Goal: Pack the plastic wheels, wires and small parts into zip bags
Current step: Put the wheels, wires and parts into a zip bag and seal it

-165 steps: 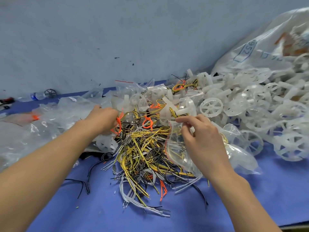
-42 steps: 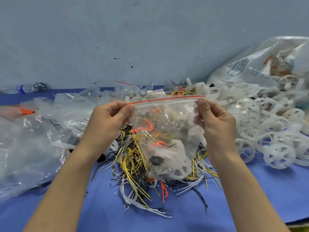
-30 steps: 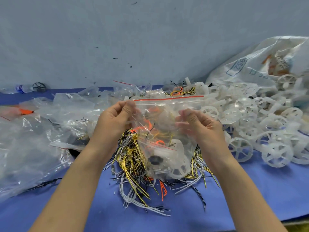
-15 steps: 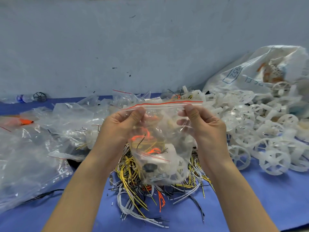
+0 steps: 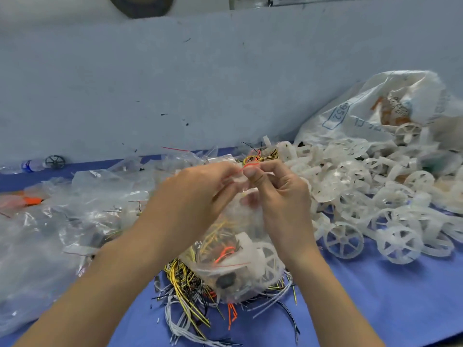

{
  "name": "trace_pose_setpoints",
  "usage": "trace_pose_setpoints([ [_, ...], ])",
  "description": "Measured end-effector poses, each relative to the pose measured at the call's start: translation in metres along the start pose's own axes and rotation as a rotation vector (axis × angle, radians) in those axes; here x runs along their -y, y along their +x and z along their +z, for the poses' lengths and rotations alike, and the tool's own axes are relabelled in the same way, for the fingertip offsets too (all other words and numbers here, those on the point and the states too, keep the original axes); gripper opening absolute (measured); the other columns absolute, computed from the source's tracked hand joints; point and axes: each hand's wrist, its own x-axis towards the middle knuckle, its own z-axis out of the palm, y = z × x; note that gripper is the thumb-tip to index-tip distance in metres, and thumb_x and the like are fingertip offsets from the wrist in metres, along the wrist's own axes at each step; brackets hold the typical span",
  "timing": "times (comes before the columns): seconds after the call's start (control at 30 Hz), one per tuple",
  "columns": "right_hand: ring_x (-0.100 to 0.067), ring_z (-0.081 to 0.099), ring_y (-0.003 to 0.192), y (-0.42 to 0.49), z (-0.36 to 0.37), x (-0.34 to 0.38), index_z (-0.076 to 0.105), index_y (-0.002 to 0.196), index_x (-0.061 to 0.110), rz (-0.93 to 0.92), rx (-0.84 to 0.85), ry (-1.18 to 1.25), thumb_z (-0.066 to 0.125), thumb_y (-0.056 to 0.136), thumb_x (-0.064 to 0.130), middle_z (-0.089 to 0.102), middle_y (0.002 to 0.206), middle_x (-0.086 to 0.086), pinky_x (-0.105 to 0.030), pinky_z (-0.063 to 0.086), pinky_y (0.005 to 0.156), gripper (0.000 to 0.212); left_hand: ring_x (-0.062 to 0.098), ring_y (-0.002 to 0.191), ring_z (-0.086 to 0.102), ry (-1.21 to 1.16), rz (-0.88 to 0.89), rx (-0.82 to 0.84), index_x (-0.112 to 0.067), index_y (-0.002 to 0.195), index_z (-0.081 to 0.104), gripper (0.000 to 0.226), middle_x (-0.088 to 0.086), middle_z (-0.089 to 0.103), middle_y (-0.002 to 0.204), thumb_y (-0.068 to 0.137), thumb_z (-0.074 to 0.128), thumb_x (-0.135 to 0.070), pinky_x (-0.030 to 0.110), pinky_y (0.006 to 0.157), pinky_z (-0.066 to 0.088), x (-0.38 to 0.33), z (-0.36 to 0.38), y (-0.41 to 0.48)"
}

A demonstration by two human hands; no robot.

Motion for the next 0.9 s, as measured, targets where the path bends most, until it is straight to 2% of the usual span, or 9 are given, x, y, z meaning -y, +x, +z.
trace_pose_setpoints([
  [0.1, -0.025, 0.069, 0.062, 0.003, -0.006, -0.003, 0.069, 0.084, 0.022, -0.004, 0.033, -0.031, 0.069, 0.088, 0.039, 0.072, 0.074, -0.005, -0.053, 0.057, 0.062, 0.017, 0.016, 0.08, 0.066, -0.065, 0.007, 0.007, -0.032, 0.103, 0.065, 0.025, -0.011, 0.07, 0.086, 0.093, 0.051, -0.05, 0.04, 0.069, 0.052, 0.002, 0.003, 0.008],
  [0.17, -0.027, 0.068, 0.061, 0.004, -0.008, -0.004, 0.068, 0.083, 0.023, 0.001, 0.039, -0.037, 0.068, 0.088, 0.039, 0.072, 0.072, -0.005, -0.054, 0.056, 0.062, 0.016, 0.017, 0.078, 0.066, -0.003, 0.054, -0.03, -0.032, 0.098, 0.065, 0.023, -0.011, 0.07, 0.084, 0.095, 0.049, -0.049, 0.038, 0.066, 0.052, 0.001, 0.004, 0.012],
  [0.3, -0.023, 0.066, 0.056, 0.005, -0.01, -0.007, 0.067, 0.081, 0.024, 0.039, 0.036, 0.001, 0.066, 0.093, 0.034, 0.072, 0.074, -0.006, -0.044, 0.055, 0.058, 0.015, 0.027, 0.075, 0.066, 0.3, 0.152, -0.037, -0.026, 0.094, 0.062, 0.037, -0.005, 0.068, 0.082, 0.098, 0.033, -0.048, 0.031, 0.056, 0.034, -0.004, 0.003, 0.018],
  [0.4, -0.025, 0.065, 0.054, 0.004, -0.008, -0.006, 0.065, 0.081, 0.027, 0.035, 0.041, -0.036, 0.063, 0.091, 0.043, 0.071, 0.074, -0.002, -0.043, 0.055, 0.056, 0.02, 0.029, 0.07, 0.065, 0.404, 0.22, 0.021, -0.023, 0.095, 0.061, 0.035, -0.003, 0.067, 0.079, 0.098, 0.031, -0.039, 0.03, 0.053, 0.027, -0.005, -0.002, 0.024],
  [0.47, -0.022, 0.062, 0.051, 0.002, -0.006, -0.005, 0.064, 0.082, 0.026, 0.018, 0.037, -0.064, 0.062, 0.091, 0.046, 0.069, 0.075, 0.0, -0.041, 0.052, 0.055, 0.021, 0.028, 0.072, 0.061, 0.39, 0.179, 0.088, -0.027, 0.095, 0.058, 0.027, -0.002, 0.067, 0.08, 0.096, 0.032, -0.034, 0.032, 0.055, 0.029, -0.001, -0.005, 0.029],
  [0.53, -0.017, 0.057, 0.049, 0.002, -0.005, -0.004, 0.065, 0.086, 0.022, 0.005, 0.04, -0.054, 0.062, 0.093, 0.041, 0.069, 0.076, -0.002, -0.039, 0.049, 0.053, 0.021, 0.024, 0.069, 0.054, 0.289, 0.101, 0.157, -0.031, 0.087, 0.053, 0.016, -0.004, 0.066, 0.078, 0.095, 0.04, -0.029, 0.033, 0.057, 0.032, 0.003, -0.006, 0.033],
  [0.67, -0.014, 0.053, 0.047, 0.003, -0.004, -0.003, 0.067, 0.086, 0.019, 0.051, -0.005, -0.024, 0.064, 0.094, 0.036, 0.064, 0.07, 0.002, -0.024, 0.045, 0.048, 0.019, 0.017, 0.066, 0.056, 0.013, 0.008, 0.201, -0.027, 0.08, 0.05, 0.025, -0.009, 0.063, 0.07, 0.101, 0.038, -0.036, 0.037, 0.061, 0.043, 0.004, 0.002, 0.034],
  [0.83, -0.009, 0.048, 0.046, 0.006, -0.005, -0.007, 0.063, 0.086, 0.013, 0.115, -0.013, 0.073, 0.06, 0.098, 0.031, 0.062, 0.066, 0.01, -0.018, 0.042, 0.048, 0.021, 0.017, 0.069, 0.055, 0.081, 0.056, 0.256, -0.02, 0.094, 0.056, 0.027, -0.009, 0.059, 0.074, 0.101, 0.038, -0.039, 0.039, 0.062, 0.046, -0.002, 0.008, 0.034],
  [0.9, -0.007, 0.049, 0.049, 0.005, -0.003, -0.008, 0.059, 0.088, 0.012, 0.1, -0.013, 0.065, 0.056, 0.1, 0.032, 0.062, 0.069, 0.011, -0.019, 0.043, 0.049, 0.023, 0.02, 0.069, 0.05, 0.186, 0.074, 0.268, -0.021, 0.097, 0.054, 0.025, -0.011, 0.05, 0.07, 0.102, 0.034, -0.036, 0.037, 0.058, 0.04, -0.004, 0.009, 0.037],
])
